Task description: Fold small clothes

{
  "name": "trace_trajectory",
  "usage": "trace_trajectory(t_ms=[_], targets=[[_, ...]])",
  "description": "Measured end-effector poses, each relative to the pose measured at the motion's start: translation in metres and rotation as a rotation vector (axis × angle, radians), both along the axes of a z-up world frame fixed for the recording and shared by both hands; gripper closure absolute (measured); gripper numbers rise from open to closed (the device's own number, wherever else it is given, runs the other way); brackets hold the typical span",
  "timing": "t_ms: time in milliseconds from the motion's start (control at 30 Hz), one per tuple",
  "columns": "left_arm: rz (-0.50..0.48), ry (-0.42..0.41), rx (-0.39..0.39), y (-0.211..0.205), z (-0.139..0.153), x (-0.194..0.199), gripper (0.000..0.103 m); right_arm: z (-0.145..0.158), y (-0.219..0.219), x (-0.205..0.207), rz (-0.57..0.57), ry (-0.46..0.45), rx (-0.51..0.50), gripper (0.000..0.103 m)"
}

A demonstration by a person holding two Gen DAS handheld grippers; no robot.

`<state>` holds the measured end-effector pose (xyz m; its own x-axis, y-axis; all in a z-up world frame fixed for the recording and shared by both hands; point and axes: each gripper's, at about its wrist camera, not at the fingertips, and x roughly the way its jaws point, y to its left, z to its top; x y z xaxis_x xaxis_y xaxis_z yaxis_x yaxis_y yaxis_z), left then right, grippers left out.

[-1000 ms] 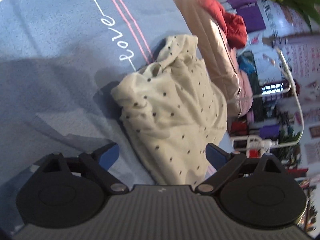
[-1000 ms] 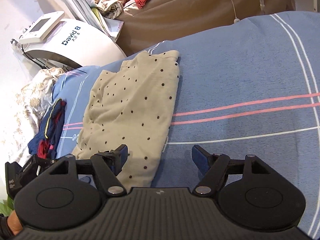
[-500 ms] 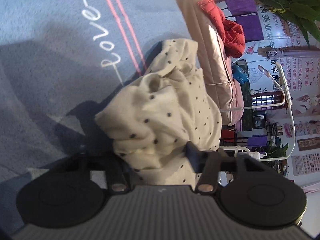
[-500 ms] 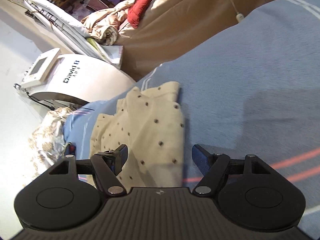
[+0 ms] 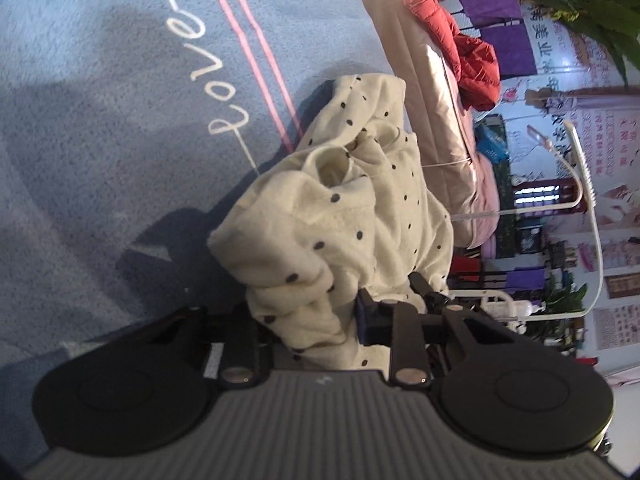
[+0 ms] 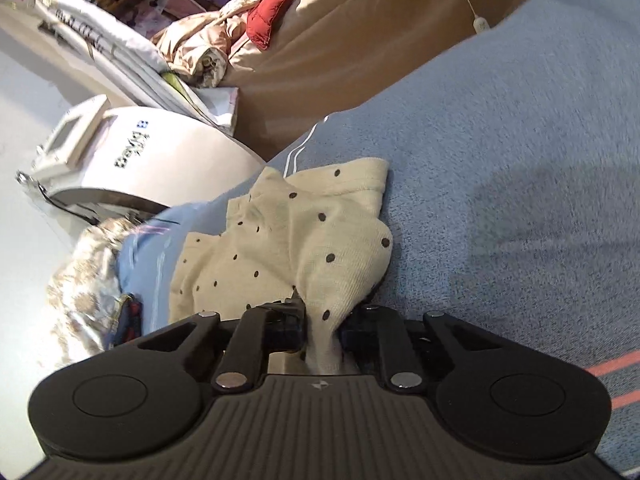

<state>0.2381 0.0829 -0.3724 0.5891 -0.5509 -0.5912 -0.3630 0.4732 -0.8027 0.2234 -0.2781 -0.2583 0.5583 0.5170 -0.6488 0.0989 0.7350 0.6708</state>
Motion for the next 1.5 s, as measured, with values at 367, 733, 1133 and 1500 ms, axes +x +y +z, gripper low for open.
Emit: trace_trajectory(t_ms=[367,733,1133,1500], targets=[[-0.096,0.028,-0.171,-0.045,0.089,0.019,0.080,0.122,-0.013,-0.027,0.056,-0.054,-0.237,0.083],[-0.414,-0.065,-0.352,-0.251,0.170,0.021,0.079,0.264,-0.197,-0.136,-0.153,-0.099,-0.400,0.083],[-0.500,0.154,-0.283,-0.516,0.132,-0.084,0.077,0.243,-0.399,-0.137,-0.083,0.197,-0.605,0.082],[-0.657,0.041,0.049,-0.507,0.156,-0.114,0.016,0.214,-0.418,-0.207,-0.125,-0.110,-0.913,0.003]])
